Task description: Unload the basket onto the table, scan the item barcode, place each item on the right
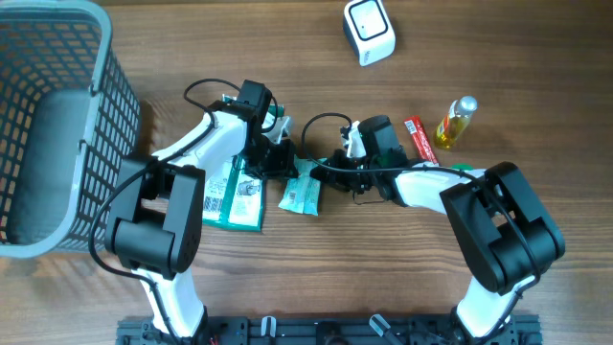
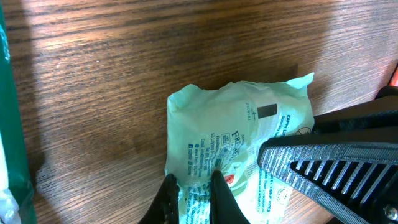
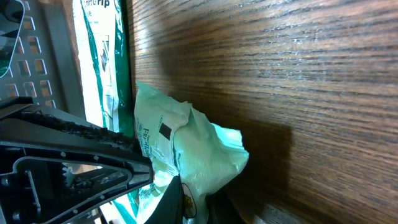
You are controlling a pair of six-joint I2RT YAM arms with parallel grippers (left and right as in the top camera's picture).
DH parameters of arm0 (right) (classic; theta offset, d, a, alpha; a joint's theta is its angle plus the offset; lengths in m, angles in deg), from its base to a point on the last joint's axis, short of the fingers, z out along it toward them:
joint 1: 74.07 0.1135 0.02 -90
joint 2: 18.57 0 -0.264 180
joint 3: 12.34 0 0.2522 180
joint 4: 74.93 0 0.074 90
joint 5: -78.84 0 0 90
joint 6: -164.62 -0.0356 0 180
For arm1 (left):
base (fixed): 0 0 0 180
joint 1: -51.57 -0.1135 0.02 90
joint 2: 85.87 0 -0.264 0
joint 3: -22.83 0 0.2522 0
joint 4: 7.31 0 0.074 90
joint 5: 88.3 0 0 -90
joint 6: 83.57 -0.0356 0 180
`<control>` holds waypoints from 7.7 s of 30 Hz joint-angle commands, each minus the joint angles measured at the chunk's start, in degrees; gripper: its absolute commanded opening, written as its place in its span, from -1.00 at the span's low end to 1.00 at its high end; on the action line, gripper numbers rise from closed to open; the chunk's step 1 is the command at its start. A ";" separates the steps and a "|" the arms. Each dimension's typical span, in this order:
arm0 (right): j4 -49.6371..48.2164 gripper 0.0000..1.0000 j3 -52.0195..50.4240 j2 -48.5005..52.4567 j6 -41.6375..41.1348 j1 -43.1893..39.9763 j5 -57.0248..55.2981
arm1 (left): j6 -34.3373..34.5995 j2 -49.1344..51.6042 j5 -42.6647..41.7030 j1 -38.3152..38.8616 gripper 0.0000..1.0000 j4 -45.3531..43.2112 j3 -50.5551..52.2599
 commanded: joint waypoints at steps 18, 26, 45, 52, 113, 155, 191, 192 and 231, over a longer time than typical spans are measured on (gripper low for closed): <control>-0.07 -0.91 -0.57 1.44 2.14 0.46 -1.62 | 2.36 -8.09 29.29 -14.60 -0.07 -0.22 -6.49; -0.09 -0.92 -0.57 1.44 2.12 0.46 -1.68 | 2.29 -8.09 29.29 -16.94 1.00 0.20 -6.49; -0.02 -0.92 -0.57 1.44 3.58 0.46 -2.91 | 2.29 -8.09 29.29 -16.94 1.00 0.20 -6.49; 2.36 -0.90 -0.57 1.44 3.30 0.46 -3.08 | 2.29 -8.09 29.29 -16.94 1.00 0.20 -6.49; 57.18 -0.92 60.13 -15.72 60.81 0.46 -52.11 | 2.29 -8.09 29.29 -16.94 1.00 0.20 -6.49; -3.80 -0.92 59.93 29.46 75.43 0.68 -77.46 | 2.29 -8.09 29.29 -16.94 1.00 0.20 -6.49; 71.54 0.99 39.71 4.39 19.69 0.50 -48.70 | 2.29 -8.09 29.29 -16.94 1.00 0.20 -6.49; 73.61 0.99 41.70 3.52 19.69 0.52 -47.78 | 2.29 -8.09 29.29 -16.94 1.00 0.20 -6.49; 42.91 0.99 23.43 -2.91 12.35 11.72 -27.61 | 2.29 -8.09 29.29 -16.98 1.00 0.20 -6.49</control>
